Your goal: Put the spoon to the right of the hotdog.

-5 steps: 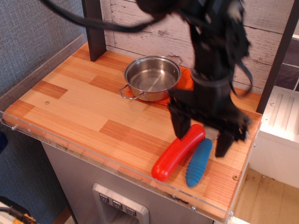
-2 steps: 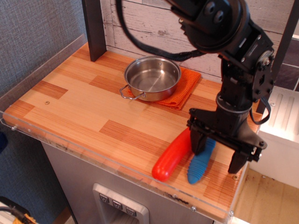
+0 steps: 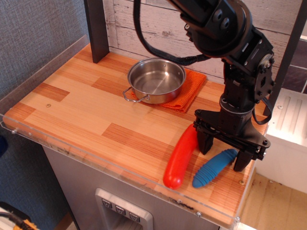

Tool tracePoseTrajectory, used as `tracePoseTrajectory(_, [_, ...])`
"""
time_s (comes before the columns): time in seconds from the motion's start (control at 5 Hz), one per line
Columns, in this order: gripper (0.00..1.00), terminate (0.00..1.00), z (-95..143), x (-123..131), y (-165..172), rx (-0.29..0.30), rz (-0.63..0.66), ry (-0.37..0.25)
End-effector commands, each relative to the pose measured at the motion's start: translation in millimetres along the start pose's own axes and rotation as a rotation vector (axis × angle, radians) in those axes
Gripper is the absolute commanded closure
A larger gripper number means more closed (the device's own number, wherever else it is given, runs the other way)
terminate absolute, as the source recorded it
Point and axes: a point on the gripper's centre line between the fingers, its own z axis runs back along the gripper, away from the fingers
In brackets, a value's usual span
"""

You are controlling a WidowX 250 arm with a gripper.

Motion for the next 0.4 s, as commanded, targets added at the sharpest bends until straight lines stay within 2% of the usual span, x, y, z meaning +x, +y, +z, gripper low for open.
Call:
tracePoseTrajectory(0.0, [1.00, 0.00, 5, -4, 1, -0.016, -0.029, -0.008])
tracePoseTrajectory(0.2, [1.00, 0.00, 20, -3, 2, -0.044, -0.043, -0.029])
